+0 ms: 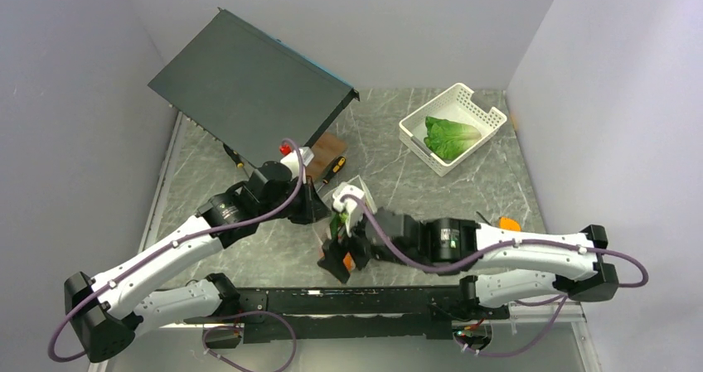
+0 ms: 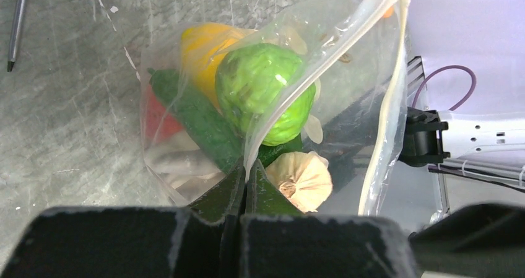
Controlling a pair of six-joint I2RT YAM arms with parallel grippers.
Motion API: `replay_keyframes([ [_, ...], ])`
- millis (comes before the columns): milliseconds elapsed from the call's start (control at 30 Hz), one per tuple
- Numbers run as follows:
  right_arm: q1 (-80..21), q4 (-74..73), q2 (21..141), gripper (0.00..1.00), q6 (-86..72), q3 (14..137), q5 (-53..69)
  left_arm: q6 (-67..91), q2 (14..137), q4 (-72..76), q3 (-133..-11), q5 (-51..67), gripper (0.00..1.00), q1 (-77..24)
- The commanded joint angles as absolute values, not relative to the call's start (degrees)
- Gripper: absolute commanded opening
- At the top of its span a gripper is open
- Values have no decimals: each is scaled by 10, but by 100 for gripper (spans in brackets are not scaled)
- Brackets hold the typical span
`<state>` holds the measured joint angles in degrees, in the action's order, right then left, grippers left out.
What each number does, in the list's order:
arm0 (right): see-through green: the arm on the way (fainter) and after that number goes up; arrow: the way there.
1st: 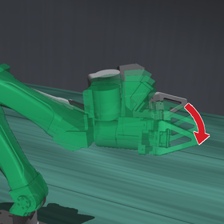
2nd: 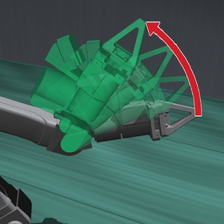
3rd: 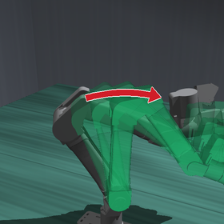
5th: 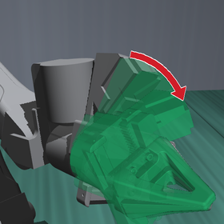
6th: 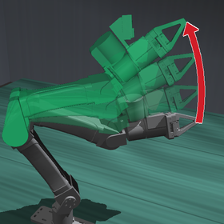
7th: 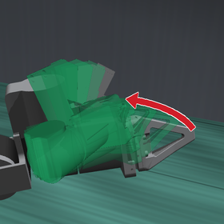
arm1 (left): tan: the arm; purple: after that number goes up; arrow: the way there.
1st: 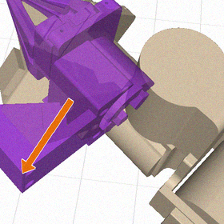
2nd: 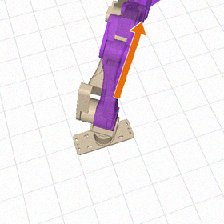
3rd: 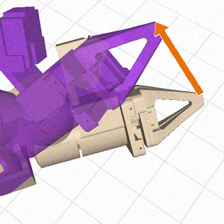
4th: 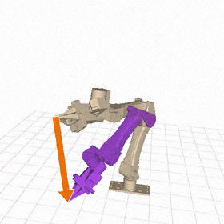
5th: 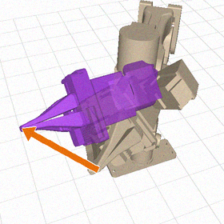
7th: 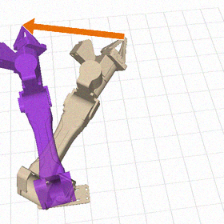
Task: Place the food in the zip-top bag and seal the zipper
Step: Place the fake vegetable in the zipper food storage bag, then adjust the zipper food storage bag at the center of the board.
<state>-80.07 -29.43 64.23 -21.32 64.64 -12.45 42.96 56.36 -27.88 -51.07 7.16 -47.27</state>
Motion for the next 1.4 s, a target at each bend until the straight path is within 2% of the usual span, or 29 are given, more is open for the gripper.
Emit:
replay_keyframes([
  [0,-890,-258,627,92,-263,606,-350,444,544,-272,-516,57,0,-471],
  [67,-916,-244,629,92,-309,585,-438,448,545,-267,-514,55,0,-472],
  [233,-1017,-193,665,93,-294,589,-592,458,549,-255,-521,40,0,-471],
  [300,-1045,-280,702,93,-372,629,-668,466,549,-256,-526,29,0,-472],
  [433,-1086,-546,806,84,-621,735,-781,495,535,-229,-509,12,0,-471],
  [633,-1088,-826,917,78,-864,843,-786,529,529,-184,-488,25,0,-471],
  [700,-1088,-855,938,73,-906,857,-784,536,528,-171,-483,31,0,-471],
  [800,-1085,-833,951,68,-880,862,-778,537,530,-174,-484,32,0,-471],
  [867,-1075,-781,951,63,-804,860,-765,538,528,-174,-483,31,0,-472],
  [1033,-1029,-557,872,30,-575,784,-695,531,520,-193,-487,25,0,-471],
  [1100,-1002,-397,808,13,-426,715,-616,521,517,-209,-491,22,0,-471],
  [1167,-972,-237,737,0,-308,636,-467,508,517,-230,-503,20,0,-472],
  [1233,-943,-129,672,0,-248,562,-364,498,519,-260,-520,18,7,-471],
  [1367,-901,-89,607,0,-144,519,-221,473,505,-280,-546,34,37,-472],
])
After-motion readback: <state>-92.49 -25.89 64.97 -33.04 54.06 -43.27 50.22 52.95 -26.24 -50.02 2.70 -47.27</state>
